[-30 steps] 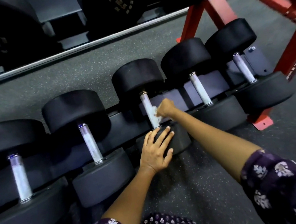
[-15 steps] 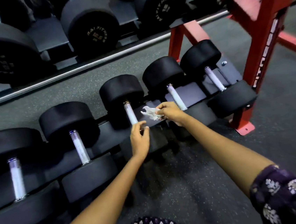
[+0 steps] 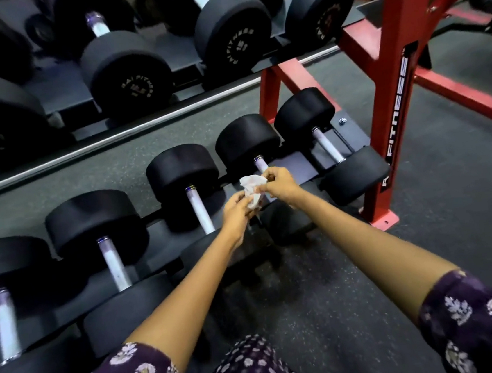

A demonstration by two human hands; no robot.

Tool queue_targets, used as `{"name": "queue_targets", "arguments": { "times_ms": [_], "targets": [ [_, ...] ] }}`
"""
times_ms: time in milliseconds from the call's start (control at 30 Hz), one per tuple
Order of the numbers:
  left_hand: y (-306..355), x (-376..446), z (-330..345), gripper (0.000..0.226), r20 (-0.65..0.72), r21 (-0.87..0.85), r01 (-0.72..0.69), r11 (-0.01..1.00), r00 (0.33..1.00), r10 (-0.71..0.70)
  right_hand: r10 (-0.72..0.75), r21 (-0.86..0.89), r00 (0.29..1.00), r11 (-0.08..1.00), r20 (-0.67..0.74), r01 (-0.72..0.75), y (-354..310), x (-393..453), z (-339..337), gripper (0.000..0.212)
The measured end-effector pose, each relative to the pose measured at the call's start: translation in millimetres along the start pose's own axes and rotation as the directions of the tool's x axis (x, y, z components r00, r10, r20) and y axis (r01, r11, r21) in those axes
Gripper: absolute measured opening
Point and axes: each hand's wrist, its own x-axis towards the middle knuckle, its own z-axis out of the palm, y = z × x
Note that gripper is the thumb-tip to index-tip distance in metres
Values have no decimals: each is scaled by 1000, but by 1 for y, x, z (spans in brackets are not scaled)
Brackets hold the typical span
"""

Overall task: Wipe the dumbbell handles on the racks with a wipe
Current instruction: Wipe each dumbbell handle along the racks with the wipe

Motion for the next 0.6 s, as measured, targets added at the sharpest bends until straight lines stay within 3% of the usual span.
{"name": "queue_targets", "arguments": {
  "times_ms": [67,133,200,367,467,600],
  "targets": [
    [8,9,2,27,23,21,-5,1000,1000,4,96,113,995,989,19,-98,-6,5,-4,31],
    [13,22,4,28,40,66,-8,998,999,6,191,280,961,929,200,-243,-10,15,-9,17],
    [16,39,6,26,67,107,-14,994,998,7,241,321,919,884,311,-341,-14,29,-15,16],
    [20,76,8,24,92,167,-31,985,996,15,265,339,863,839,430,-426,-13,59,-22,7],
    [10,82,21,23,35,202,-16,979,999,9,321,164,898,910,302,-380,-2,74,-24,20],
    [-32,73,48,18,-43,434,-105,895,990,137,238,-75,964,966,-118,-248,27,100,-39,18]
  ]
}}
